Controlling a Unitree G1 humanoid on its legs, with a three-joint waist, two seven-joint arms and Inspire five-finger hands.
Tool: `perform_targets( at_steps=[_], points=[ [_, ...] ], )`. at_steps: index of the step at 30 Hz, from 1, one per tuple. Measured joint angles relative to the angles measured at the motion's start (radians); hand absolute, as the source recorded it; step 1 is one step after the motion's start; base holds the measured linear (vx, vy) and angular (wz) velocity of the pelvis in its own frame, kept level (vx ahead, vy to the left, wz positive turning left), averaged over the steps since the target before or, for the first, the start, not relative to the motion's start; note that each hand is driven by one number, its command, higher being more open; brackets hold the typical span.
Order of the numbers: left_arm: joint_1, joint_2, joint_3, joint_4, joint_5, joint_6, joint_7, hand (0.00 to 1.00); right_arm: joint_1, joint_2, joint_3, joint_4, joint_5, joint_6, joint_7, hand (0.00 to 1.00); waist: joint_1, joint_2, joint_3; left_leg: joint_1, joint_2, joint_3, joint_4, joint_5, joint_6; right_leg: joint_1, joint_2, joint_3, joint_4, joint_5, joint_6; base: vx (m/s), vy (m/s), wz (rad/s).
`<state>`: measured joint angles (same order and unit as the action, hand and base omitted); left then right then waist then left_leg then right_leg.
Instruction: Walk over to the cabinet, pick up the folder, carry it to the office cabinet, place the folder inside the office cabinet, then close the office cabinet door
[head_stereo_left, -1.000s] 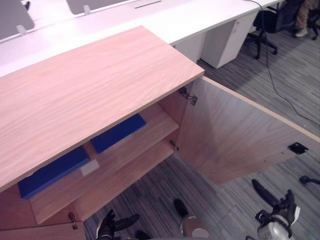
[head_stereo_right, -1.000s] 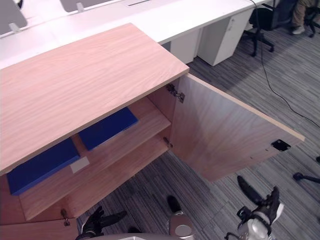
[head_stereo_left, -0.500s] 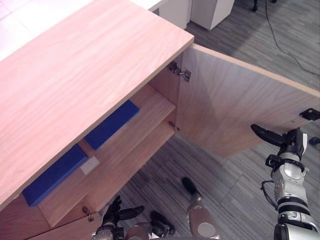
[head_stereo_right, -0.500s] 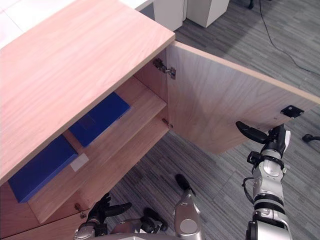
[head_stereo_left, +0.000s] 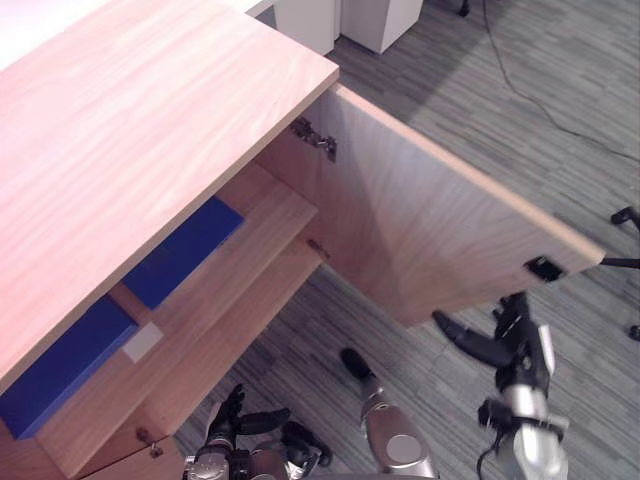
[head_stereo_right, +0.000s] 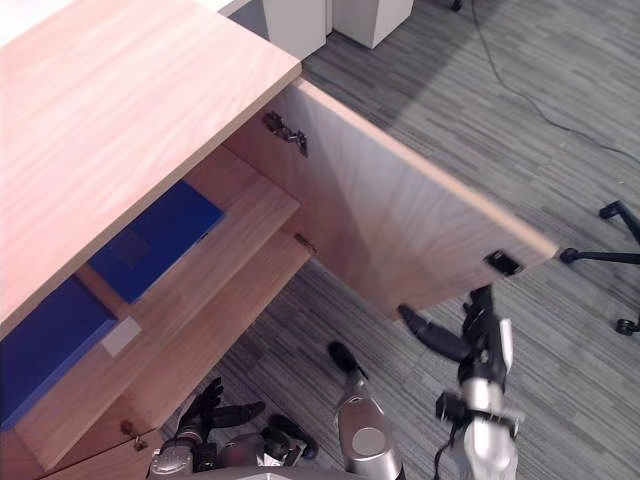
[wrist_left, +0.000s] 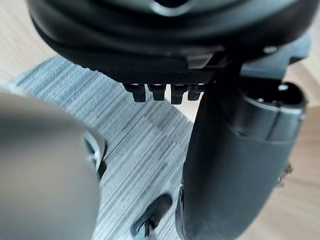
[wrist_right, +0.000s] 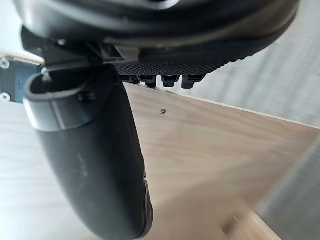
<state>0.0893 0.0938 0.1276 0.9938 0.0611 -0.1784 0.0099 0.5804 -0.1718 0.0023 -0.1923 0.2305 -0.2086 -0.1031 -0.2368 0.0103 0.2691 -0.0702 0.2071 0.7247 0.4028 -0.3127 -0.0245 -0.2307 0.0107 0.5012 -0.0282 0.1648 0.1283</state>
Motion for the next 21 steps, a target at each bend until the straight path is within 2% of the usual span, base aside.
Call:
perform_targets(
  at_steps=[3,6,8,11,13,14,16,17,19,21],
  points=[
    [-0.012,0.005,-0.009,0.035,0.013,0.000,-0.002,1.00,0.110,-0.060,0.096,-0.021,-0.062,-0.001,0.037,1.00,-0.004,-0.029,-0.009,0.012,0.006,-0.014,0.004,0.000,-0.003,0.018,0.005,-0.008,0.000,0.002,-0.003,0.02,0.008,0.03],
    [-0.024,0.036,-0.047,0.062,0.017,-0.001,-0.005,1.00,0.154,-0.221,0.173,-0.019,-0.134,0.001,0.093,1.00,-0.004,-0.057,-0.019,0.012,0.002,-0.048,0.005,0.004,-0.006,0.034,-0.001,-0.035,0.004,0.002,-0.003,0.00,0.013,0.24],
    [-0.033,0.052,-0.061,0.078,0.018,0.000,-0.008,1.00,0.150,-0.286,0.200,-0.019,-0.183,0.002,0.129,1.00,0.001,-0.067,-0.025,0.010,-0.001,-0.073,0.004,0.010,-0.005,0.044,-0.006,-0.058,0.005,0.001,-0.006,-0.01,-0.001,0.40],
    [-0.038,0.078,-0.090,0.076,0.018,-0.001,-0.010,1.00,0.046,-0.395,0.319,-0.017,-0.278,0.001,0.236,1.00,0.036,-0.085,-0.049,-0.003,-0.014,-0.138,-0.015,0.034,-0.006,0.060,-0.019,-0.120,0.012,-0.009,-0.020,-0.02,-0.015,0.58],
    [-0.039,0.080,-0.098,0.068,0.016,0.000,-0.010,1.00,-0.034,-0.403,0.371,-0.014,-0.313,0.000,0.269,1.00,0.065,-0.088,-0.065,-0.023,-0.023,-0.183,-0.025,0.052,-0.004,0.061,-0.030,-0.167,0.014,-0.016,-0.029,-0.01,-0.029,0.76],
    [-0.044,0.079,-0.099,0.062,0.017,0.000,-0.009,1.00,-0.101,-0.391,0.404,-0.014,-0.318,-0.004,0.276,1.00,0.086,-0.090,-0.071,-0.035,-0.031,-0.213,-0.036,0.067,-0.003,0.062,-0.038,-0.195,0.015,-0.022,-0.038,-0.01,-0.034,0.78],
    [-0.047,0.079,-0.109,0.058,0.016,0.001,-0.009,1.00,-0.202,-0.351,0.417,-0.010,-0.337,-0.016,0.278,1.00,0.104,-0.090,-0.083,-0.057,-0.048,-0.265,-0.054,0.089,0.000,0.062,-0.054,-0.248,0.015,-0.030,-0.045,-0.02,-0.036,0.92],
    [-0.048,0.080,-0.115,0.051,0.016,0.001,-0.006,1.00,-0.298,-0.312,0.410,0.027,-0.352,-0.016,0.260,1.00,0.118,-0.091,-0.088,-0.077,-0.059,-0.308,-0.063,0.106,0.004,0.064,-0.064,-0.292,0.015,-0.035,-0.049,-0.02,-0.036,0.99],
    [-0.051,0.079,-0.115,0.039,0.016,0.006,-0.005,1.00,-0.369,-0.276,0.392,0.079,-0.358,-0.015,0.242,1.00,0.132,-0.094,-0.090,-0.085,-0.069,-0.337,-0.078,0.122,0.008,0.067,-0.072,-0.323,0.015,-0.038,-0.051,-0.01,-0.022,0.77],
    [-0.051,0.077,-0.111,0.032,0.013,0.012,0.005,1.00,-0.457,-0.209,0.348,0.165,-0.371,-0.014,0.180,1.00,0.148,-0.094,-0.092,-0.098,-0.089,-0.390,-0.106,0.148,0.012,0.076,-0.088,-0.381,0.015,-0.041,-0.047,0.00,-0.017,0.79]
  ],
)
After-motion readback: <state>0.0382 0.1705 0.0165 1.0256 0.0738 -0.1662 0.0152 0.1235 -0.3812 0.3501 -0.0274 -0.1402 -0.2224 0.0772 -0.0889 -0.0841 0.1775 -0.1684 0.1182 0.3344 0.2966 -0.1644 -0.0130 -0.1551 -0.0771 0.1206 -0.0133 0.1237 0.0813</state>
